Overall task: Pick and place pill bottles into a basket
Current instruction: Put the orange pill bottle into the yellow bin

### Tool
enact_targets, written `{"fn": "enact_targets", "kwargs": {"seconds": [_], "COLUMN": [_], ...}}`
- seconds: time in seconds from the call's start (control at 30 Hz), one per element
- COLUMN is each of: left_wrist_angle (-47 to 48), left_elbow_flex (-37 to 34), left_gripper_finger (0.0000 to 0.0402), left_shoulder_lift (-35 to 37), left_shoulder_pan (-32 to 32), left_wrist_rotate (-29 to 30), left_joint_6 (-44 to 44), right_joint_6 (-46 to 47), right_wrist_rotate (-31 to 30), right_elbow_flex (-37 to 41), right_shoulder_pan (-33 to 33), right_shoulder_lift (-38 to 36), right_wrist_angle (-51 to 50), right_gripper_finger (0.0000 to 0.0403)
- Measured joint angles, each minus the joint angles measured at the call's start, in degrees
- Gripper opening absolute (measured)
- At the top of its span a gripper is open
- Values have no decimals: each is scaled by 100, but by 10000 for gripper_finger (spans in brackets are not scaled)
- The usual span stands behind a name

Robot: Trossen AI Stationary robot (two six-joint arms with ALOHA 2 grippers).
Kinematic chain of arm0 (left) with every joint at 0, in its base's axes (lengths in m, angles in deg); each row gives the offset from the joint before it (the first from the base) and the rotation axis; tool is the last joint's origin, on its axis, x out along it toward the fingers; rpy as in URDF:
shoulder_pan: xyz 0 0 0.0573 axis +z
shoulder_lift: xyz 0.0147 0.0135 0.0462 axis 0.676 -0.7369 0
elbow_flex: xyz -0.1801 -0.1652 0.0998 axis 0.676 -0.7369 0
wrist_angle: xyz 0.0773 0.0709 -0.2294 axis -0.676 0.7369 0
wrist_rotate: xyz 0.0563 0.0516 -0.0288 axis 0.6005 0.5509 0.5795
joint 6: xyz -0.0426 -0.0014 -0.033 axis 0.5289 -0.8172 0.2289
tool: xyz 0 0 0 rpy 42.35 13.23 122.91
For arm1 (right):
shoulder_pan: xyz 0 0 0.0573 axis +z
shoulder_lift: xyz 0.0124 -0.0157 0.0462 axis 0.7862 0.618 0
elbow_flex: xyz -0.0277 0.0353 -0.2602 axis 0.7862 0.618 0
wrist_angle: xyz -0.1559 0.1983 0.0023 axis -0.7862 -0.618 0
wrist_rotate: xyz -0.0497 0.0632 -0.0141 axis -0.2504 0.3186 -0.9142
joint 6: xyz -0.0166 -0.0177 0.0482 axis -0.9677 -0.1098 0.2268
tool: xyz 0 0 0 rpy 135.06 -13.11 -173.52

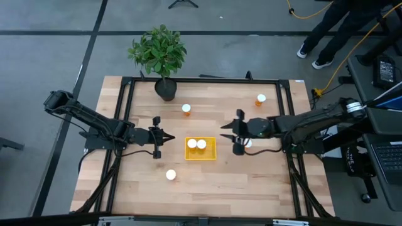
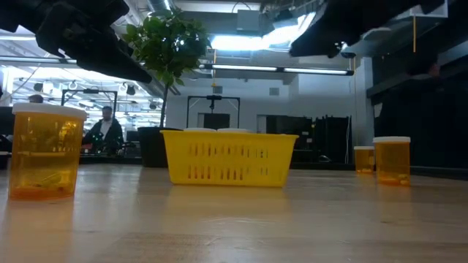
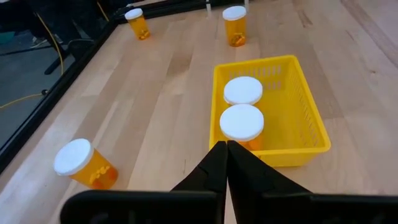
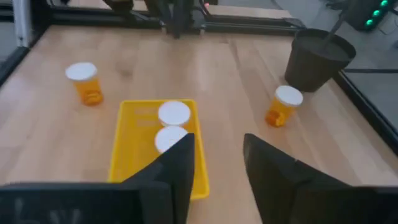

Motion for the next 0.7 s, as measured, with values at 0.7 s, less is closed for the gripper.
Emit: {"fn": "enact_targets", "kwargs": {"seconds": [0.7], "left_wrist_angle": [-61], "left_elbow_flex": [0], "left_gripper_finger": [4], "left_shoulder_lift": [2], "left_shoulder_pan": [0], "left_wrist_rotate": [9], "left_joint_6": [48], "right_joint_6": [2118], "right_wrist_rotate": [-2053], "right_elbow_flex": [886], "right_shoulder_pan": [743], "right_shoulder_lift": [-1677], "right_wrist_angle": [-2079], "right_gripper_finger": [23]}}
